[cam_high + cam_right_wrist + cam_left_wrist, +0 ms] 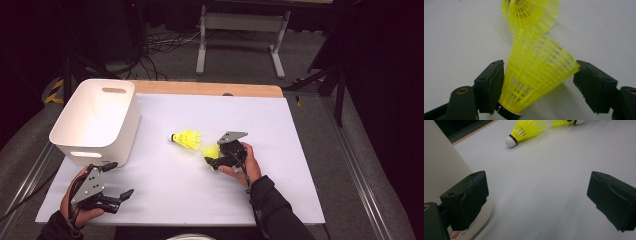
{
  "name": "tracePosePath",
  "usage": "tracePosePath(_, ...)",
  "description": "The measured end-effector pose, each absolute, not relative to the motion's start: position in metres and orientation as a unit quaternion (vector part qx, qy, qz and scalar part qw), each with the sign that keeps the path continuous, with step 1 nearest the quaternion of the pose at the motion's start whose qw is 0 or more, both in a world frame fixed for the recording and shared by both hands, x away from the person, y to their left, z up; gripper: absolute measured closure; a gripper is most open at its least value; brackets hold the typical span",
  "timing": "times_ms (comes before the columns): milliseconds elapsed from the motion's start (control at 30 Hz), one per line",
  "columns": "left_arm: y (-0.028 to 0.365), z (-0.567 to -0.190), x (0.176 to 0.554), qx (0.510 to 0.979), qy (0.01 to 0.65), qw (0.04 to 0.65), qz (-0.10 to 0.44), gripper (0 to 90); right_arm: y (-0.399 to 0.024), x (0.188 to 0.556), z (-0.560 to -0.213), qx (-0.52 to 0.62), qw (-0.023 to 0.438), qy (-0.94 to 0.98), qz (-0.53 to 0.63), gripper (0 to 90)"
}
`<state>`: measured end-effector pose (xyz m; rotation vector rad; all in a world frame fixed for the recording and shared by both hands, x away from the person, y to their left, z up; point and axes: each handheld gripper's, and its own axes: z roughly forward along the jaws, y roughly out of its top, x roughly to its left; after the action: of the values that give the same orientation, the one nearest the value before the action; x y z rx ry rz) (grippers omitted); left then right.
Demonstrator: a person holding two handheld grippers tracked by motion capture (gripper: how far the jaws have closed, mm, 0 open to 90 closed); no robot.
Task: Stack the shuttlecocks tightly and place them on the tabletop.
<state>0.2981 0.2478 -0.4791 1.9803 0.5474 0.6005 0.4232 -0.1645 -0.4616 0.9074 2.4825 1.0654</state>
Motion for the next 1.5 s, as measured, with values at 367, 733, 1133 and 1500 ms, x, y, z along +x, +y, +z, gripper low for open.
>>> tracePosePath(367,0.247,-0.48,0.3,0.814,0.224,0.478,0.244,4.5,-0.166,0.434,-0.432,0.277,0.176,0.861,0.389,24.6)
tracePosePath(733,0.247,-0.481,0.3,0.816,0.221,0.477,0.238,4.6,-0.144,0.45,-0.427,0.201,0.14,0.92,0.304,45.0)
tracePosePath(1133,0.246,-0.481,0.3,0.819,0.221,0.473,0.239,4.7,-0.147,0.448,-0.415,0.19,0.133,0.923,0.308,84.2)
tracePosePath(1500,0.246,-0.481,0.3,0.819,0.221,0.472,0.241,4.8,-0.144,0.451,-0.399,0.221,0.182,0.885,0.368,88.6)
